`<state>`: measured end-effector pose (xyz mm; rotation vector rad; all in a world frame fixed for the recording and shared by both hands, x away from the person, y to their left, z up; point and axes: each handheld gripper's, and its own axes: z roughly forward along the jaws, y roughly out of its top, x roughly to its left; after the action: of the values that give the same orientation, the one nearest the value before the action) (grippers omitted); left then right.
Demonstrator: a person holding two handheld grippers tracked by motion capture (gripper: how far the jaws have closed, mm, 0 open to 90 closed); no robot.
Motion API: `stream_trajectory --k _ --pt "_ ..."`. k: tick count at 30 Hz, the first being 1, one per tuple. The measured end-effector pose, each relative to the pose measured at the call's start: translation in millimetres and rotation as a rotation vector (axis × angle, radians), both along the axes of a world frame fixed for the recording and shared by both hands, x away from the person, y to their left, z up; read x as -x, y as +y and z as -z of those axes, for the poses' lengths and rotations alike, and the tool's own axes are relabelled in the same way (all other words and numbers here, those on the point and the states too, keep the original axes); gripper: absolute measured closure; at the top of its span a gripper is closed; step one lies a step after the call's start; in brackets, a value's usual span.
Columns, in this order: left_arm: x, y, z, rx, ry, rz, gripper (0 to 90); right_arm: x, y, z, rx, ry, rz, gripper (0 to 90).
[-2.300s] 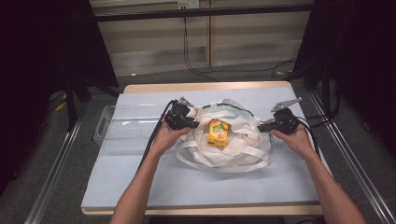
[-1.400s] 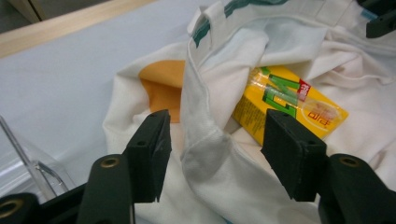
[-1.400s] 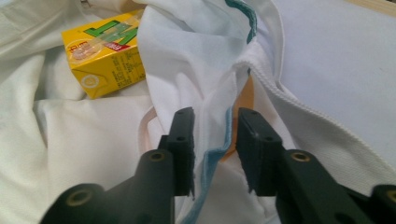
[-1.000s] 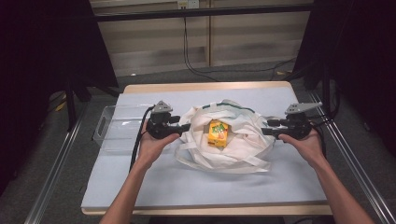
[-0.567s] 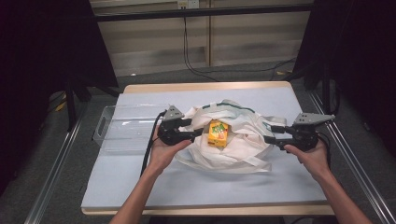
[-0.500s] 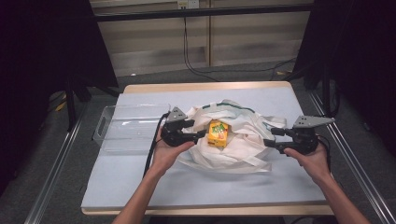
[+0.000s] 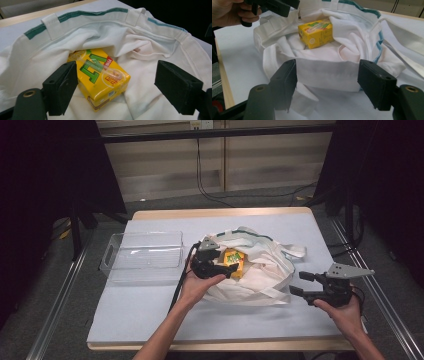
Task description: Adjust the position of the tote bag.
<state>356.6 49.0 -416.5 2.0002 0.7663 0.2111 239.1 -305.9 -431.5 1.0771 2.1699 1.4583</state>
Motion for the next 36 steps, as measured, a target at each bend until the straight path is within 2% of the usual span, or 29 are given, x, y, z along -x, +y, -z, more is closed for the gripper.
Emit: stream_trajectory --k 1,2,7,9,13,14,16,18,21,22,24,25,27,32,35,36 --pt "0.0 0.0 0.0 0.0 0.0 0.0 17.7 0.0 0.0 0.0 0.0 0.0 0.0 31.7" --pt "-0.9 -4.1 0.5 -0.026 0.004 -0.008 16.5 3.4 -0.3 1.9 -0.003 0.0 0.001 31.5" --pt "-4.3 -9.8 5.6 -0.04 0.016 -0.022 12.3 6.2 -0.3 6.4 -0.012 0.013 0.0 31.0" --pt "-6.5 -13.3 9.0 -0.062 0.031 -0.03 10.0 6.2 1.7 8.8 -0.003 0.02 -0.007 30.8" --pt "-9.8 -18.3 10.2 -0.059 0.047 -0.04 8.3 5.0 4.3 9.8 0.006 0.019 -0.019 30.5" --pt "-12.2 -22.0 9.6 -0.074 0.062 -0.038 7.0 4.4 4.2 10.1 0.005 0.02 -0.016 30.4" --pt "-13.1 -24.5 10.0 -0.074 0.065 -0.041 7.0 4.1 3.9 10.3 0.004 0.021 -0.018 30.4" --pt "-15.7 -30.8 13.4 -0.105 0.064 -0.039 7.0 3.8 3.3 11.2 0.004 0.022 -0.019 30.5" --pt "-17.3 -33.8 16.3 -0.113 0.073 -0.036 7.0 4.0 3.4 11.6 0.004 0.025 -0.02 30.4" --pt "-17.9 -36.6 18.8 -0.128 0.076 -0.041 7.0 3.7 4.0 12.1 0.003 0.026 -0.024 30.3" --pt "-18.3 -38.8 21.3 -0.122 0.082 -0.046 6.9 3.5 3.9 12.3 0.003 0.028 -0.027 30.3" --pt "-19.4 -38.6 21.8 -0.144 0.089 -0.036 7.0 3.1 4.1 12.8 0.002 0.026 -0.029 30.3" --pt "-20.7 -39.3 24.6 -0.14 0.101 -0.05 7.0 2.7 4.3 13.2 0.003 0.028 -0.03 30.3" --pt "-21.1 -40.0 28.5 -0.177 0.108 -0.055 7.4 1.3 4.9 14.3 0.003 0.032 -0.035 30.2" --pt "-20.3 -39.9 30.5 -0.182 0.094 -0.071 10.3 0.4 4.8 14.4 0.007 0.035 -0.03 30.2" --pt "-20.9 -39.4 30.7 -0.183 0.106 -0.064 10.4 0.1 4.7 14.4 0.008 0.034 -0.027 30.2"
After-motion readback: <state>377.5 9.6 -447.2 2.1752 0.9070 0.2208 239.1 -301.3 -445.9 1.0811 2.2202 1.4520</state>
